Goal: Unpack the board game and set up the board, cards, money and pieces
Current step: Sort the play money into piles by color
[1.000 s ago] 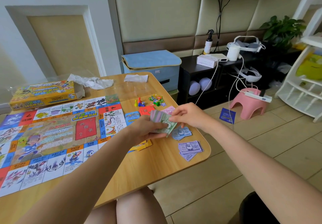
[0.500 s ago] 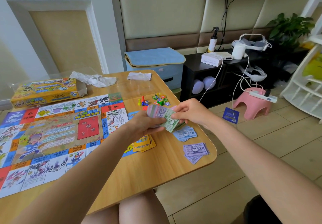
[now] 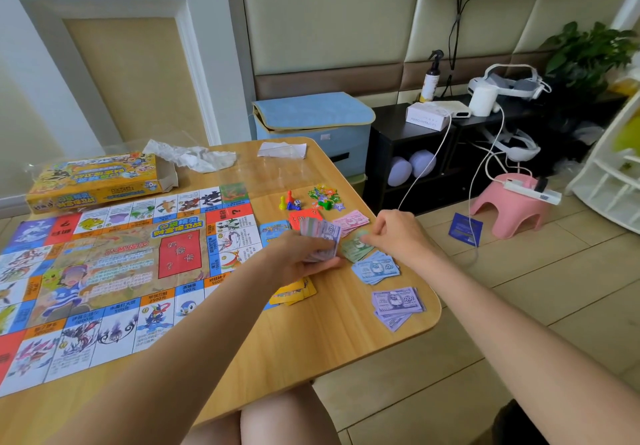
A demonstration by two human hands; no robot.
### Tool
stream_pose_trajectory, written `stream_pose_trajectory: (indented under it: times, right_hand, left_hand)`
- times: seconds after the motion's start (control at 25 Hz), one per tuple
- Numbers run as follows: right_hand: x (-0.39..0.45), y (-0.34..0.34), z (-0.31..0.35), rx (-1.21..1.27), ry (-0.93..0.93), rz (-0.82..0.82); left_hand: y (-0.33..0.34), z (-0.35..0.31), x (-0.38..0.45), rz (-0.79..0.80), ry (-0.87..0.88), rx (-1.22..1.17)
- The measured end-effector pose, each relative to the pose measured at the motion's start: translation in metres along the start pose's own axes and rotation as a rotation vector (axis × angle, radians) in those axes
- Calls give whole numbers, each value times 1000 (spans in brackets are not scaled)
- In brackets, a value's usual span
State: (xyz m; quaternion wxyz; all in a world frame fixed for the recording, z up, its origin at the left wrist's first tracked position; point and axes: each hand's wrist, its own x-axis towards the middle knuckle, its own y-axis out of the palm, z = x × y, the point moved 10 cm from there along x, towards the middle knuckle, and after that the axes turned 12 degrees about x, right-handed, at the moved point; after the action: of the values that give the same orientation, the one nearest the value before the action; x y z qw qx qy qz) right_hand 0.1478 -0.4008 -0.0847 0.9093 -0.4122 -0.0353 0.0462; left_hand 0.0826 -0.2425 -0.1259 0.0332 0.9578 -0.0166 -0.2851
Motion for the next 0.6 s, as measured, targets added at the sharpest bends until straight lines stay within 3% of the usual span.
stream_pose_trajectory:
  times: [0.32,0.44,0.52,0.6]
  right_hand:
    - [0,1,4,-118,16,26]
    - [1,-16,10,110,-14,-87]
    - [-1,-6,26,399,-39,69]
    - [-7,8,42,502,-50,240]
  left_hand:
    - [1,-15,9,-78,91,14]
    - [0,-19,5,-27,163,83]
    - [0,-19,0,3,172,163]
    - [8,-17,-6,75,166,211]
